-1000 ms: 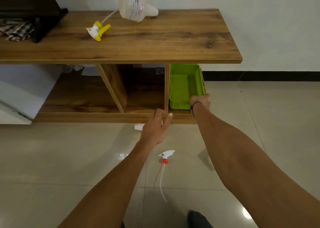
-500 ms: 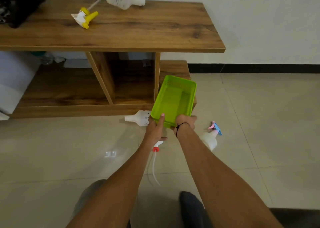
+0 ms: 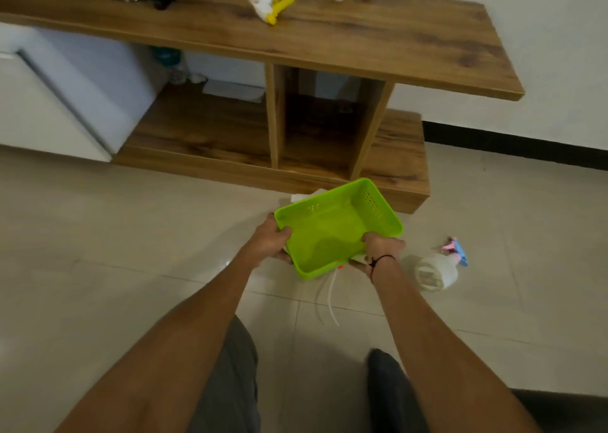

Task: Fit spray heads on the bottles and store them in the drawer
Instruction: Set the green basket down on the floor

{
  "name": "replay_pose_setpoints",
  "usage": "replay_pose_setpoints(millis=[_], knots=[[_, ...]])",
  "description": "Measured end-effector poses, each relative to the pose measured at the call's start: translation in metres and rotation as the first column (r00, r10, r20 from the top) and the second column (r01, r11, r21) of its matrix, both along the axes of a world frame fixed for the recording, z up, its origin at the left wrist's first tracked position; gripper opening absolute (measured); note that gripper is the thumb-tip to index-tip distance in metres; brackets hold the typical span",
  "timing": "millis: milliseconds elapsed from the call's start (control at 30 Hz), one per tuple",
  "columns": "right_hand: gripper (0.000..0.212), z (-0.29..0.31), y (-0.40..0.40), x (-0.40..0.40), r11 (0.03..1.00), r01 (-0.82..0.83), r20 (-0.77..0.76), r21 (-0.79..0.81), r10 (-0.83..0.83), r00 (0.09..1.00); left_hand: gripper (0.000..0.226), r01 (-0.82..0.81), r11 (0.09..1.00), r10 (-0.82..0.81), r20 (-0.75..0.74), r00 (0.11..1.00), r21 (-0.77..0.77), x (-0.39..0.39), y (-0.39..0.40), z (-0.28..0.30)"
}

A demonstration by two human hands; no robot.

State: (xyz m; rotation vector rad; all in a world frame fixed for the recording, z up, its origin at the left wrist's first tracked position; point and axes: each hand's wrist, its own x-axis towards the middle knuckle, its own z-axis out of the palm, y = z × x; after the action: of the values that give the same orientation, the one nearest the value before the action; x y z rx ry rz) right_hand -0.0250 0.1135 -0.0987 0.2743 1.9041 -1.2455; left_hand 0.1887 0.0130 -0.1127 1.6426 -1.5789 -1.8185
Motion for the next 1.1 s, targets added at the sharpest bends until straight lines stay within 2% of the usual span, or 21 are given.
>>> replay_pose_setpoints(millis=[133,200,233,367,500,600,733,800,900,1000,1100], knots=[[0.054,-0.001,-0.007,-0.008,0.985,-0.161,-0.07,0.069,0.165,0.984,0.04,0.064,0.998,-0.062,0.09,0.994,-0.028,0.052,-0.009,-0.003],[0.039,-0.005,-0.014,0.0,0.925,-0.358,-0.047,0.129,0.366,0.929,0.039,0.097,0.993,-0.085,0.174,0.981,-0.06,0.074,-0.014,-0.005],[0.03,-0.008,-0.017,0.008,0.906,-0.401,-0.027,0.134,0.408,0.912,0.037,0.107,0.992,-0.089,0.212,0.973,-0.072,0.084,-0.016,-0.006],[0.028,-0.029,-0.03,0.051,0.861,-0.497,-0.02,0.106,0.501,0.865,0.032,0.064,0.983,0.008,0.389,0.921,-0.17,0.118,-0.018,-0.012],[0.033,-0.046,-0.043,0.084,0.808,-0.584,0.046,0.078,0.583,0.812,0.046,0.072,0.966,0.086,0.568,0.818,-0.25,0.154,-0.016,-0.02],[0.032,-0.059,-0.047,0.099,0.744,-0.658,0.004,0.12,0.662,0.749,0.049,0.05,0.971,0.103,0.603,0.791,-0.232,0.173,-0.011,-0.024],[0.031,-0.072,-0.047,0.12,0.666,-0.702,-0.152,0.252,0.744,0.651,0.051,0.065,0.976,0.084,0.634,0.769,-0.209,0.185,-0.009,-0.03],[0.033,-0.079,-0.042,0.128,0.609,-0.728,-0.211,0.315,0.793,0.572,0.055,0.077,0.984,0.04,0.623,0.781,-0.159,0.185,-0.006,-0.033],[0.039,-0.085,-0.036,0.132,0.525,-0.766,-0.192,0.37,0.85,0.49,0.071,0.137,0.988,-0.067,0.599,0.798,-0.072,0.182,-0.004,-0.039],[0.042,-0.082,-0.036,0.129,0.461,-0.798,-0.171,0.389,0.887,0.429,0.077,0.208,0.976,-0.11,0.681,0.724,-0.063,0.177,-0.004,-0.042],[0.049,-0.077,-0.039,0.126,0.467,-0.781,-0.203,0.415,0.884,0.421,0.07,0.303,0.933,-0.003,0.84,0.543,-0.193,0.168,-0.007,-0.037]])
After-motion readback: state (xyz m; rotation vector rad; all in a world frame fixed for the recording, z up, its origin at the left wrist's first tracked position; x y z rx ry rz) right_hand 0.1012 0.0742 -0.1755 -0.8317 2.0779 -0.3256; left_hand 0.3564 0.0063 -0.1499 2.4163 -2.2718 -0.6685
